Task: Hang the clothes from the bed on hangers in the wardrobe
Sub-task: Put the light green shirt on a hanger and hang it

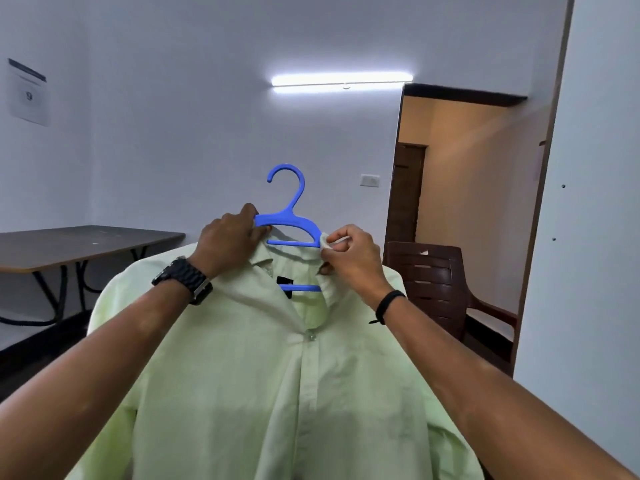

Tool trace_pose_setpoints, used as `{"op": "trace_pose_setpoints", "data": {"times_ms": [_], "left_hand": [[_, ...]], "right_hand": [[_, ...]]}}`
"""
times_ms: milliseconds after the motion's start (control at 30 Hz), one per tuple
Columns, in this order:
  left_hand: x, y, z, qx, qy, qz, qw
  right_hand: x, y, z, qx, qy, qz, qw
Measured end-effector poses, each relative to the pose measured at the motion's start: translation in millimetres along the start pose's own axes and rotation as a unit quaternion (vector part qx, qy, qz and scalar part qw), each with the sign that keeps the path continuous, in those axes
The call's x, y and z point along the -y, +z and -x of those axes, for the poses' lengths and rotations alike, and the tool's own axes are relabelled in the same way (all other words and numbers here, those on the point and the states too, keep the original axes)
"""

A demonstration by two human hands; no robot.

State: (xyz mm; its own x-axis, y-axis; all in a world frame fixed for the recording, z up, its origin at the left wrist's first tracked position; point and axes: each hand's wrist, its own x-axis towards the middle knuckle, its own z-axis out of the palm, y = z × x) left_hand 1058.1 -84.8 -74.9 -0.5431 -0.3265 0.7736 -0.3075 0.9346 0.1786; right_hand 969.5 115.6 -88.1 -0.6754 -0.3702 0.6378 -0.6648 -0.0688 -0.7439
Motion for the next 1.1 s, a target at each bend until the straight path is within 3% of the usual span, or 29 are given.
{"op": "trace_pose_setpoints", "data": {"times_ms": [100,167,233,367,600,800,933,1100], "left_hand": [[6,-4,-8,-0.019,0.0,0.018,1.0],[11,-10,-13,-0.038,0.001,0.041,0.998],[13,-16,-18,-0.055,0.006,0.053,0.997],[6,-30,-27,-0.101,0.031,0.069,0.992],[-13,-83,-55,-0.127,0.045,0.036,0.99],[-36,-159,-85,-0.19,0.039,0.097,0.976],[-40,-190,-81,-0.157,0.071,0.172,0.97],[-16,-180,-50,-0.082,0.055,0.271,0.958]], "right_hand": [[0,-24,-6,0.151,0.034,-0.016,0.988],[3,-44,-23,0.092,-0.052,0.142,0.984],[9,-66,-40,0.014,-0.122,0.269,0.955],[19,-96,-58,0.146,-0.022,0.341,0.928],[65,-110,-46,0.219,-0.043,0.172,0.959],[155,-118,-64,0.028,-0.214,0.282,0.935],[182,-128,-65,-0.03,-0.23,0.308,0.923],[169,-130,-40,-0.098,-0.22,0.318,0.917]]}}
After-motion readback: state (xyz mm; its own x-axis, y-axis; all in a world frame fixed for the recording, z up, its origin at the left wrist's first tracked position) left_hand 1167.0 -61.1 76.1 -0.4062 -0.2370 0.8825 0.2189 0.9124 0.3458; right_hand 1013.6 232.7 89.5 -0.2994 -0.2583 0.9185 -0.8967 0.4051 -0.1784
